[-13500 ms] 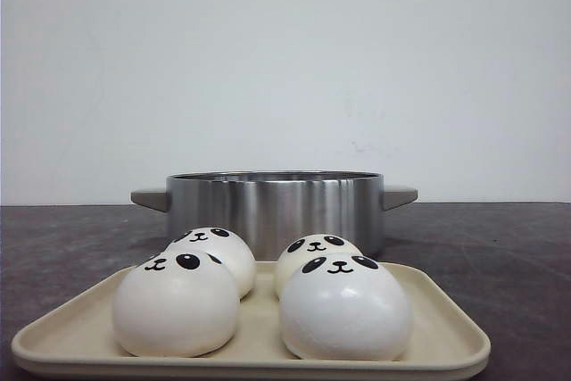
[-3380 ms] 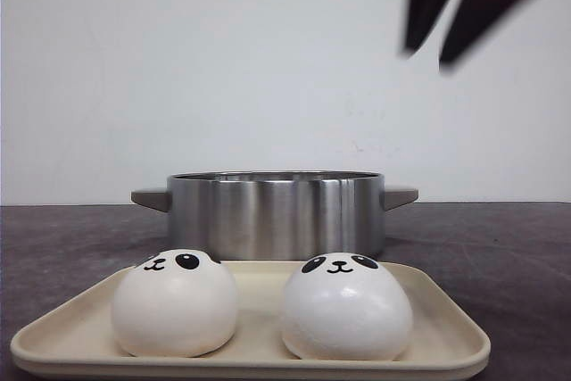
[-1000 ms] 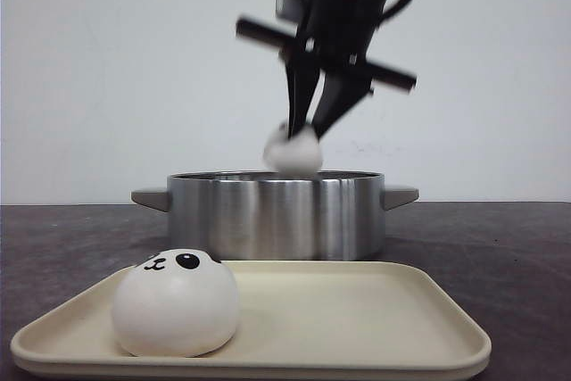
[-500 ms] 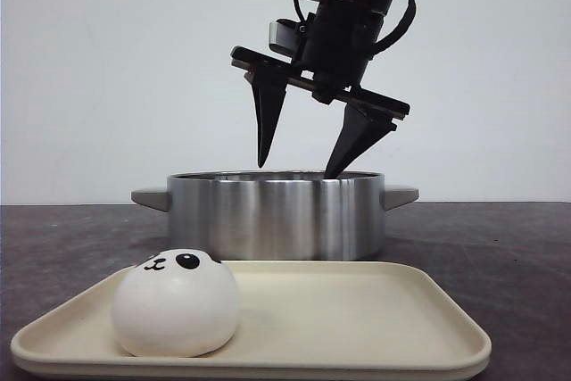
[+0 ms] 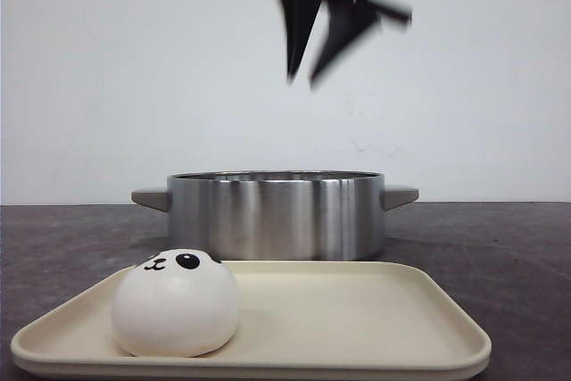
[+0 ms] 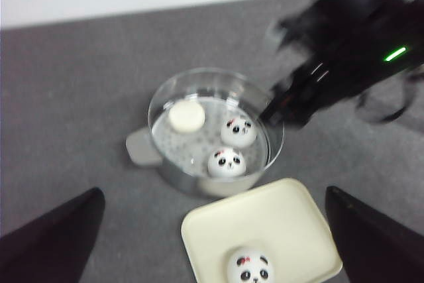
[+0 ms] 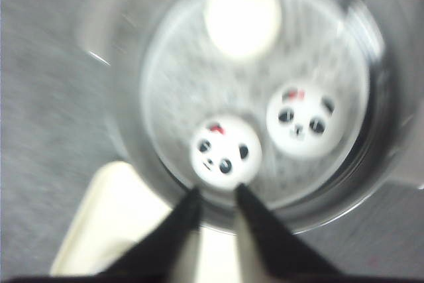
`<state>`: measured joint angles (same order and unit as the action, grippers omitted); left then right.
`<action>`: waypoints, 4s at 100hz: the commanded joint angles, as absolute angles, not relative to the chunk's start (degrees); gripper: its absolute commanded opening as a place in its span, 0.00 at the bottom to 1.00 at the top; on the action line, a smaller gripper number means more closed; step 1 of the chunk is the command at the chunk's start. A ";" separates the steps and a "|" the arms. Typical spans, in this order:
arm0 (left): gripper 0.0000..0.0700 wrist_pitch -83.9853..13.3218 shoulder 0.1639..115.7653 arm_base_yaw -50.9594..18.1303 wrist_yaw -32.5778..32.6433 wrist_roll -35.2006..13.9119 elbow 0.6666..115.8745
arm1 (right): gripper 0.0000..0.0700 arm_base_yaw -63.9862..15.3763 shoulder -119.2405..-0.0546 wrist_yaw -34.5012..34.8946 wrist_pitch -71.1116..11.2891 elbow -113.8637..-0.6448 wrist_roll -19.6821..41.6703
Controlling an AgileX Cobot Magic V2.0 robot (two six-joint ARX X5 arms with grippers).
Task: Steam buns
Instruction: 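Lift the bun with the right gripper and release it into the pot, then lower the left gripper onto the last bun on the tray and grasp, then carry the bun with the left gripper into the pot and release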
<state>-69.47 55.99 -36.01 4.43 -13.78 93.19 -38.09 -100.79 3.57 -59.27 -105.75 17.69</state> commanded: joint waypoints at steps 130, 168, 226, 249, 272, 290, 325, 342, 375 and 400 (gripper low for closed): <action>1.00 -37.50 90.21 -48.88 -6.90 -25.12 55.00 | 0.00 -54.00 -65.08 -21.04 -69.34 -109.40 17.02; 0.61 -37.65 90.87 -48.77 -5.34 -25.12 55.00 | 0.00 -54.00 -65.08 -21.04 -70.35 -109.40 17.67; 0.01 -42.26 86.76 -48.82 -6.24 -19.84 60.49 | 0.00 -54.00 -65.08 -21.08 -69.91 -109.40 18.02; 0.01 -43.79 83.53 -47.07 -6.26 -16.62 75.83 | 0.00 -54.00 -65.08 -21.10 -69.10 -109.40 17.96; 0.01 -43.29 87.05 -40.21 -4.86 -13.04 85.41 | 0.00 -54.00 -65.10 -21.52 -69.06 -109.40 17.56; 0.01 -40.25 92.79 -33.80 -3.66 -13.15 85.69 | 0.00 -54.00 -65.12 -22.61 -69.06 -109.38 17.61; 0.04 -39.09 104.66 -29.95 -4.29 -12.84 85.84 | 0.00 -54.00 -65.12 -22.72 -69.19 -109.38 17.63; 0.19 -37.17 106.52 -29.95 -4.25 -12.93 85.84 | 0.00 -54.00 -65.12 -22.72 -69.52 -109.38 18.09; 0.68 -37.78 107.70 -29.95 -3.01 -13.15 86.13 | 0.00 -54.00 -65.12 -22.76 -69.80 -109.38 19.07; 0.92 -39.62 107.66 -29.95 -3.01 -13.10 89.38 | 0.00 -54.00 -65.12 -23.05 -70.02 -108.86 19.07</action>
<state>-39.31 106.72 -29.74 -3.14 -13.45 86.85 -53.41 -64.69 -22.61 -70.17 -108.18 18.31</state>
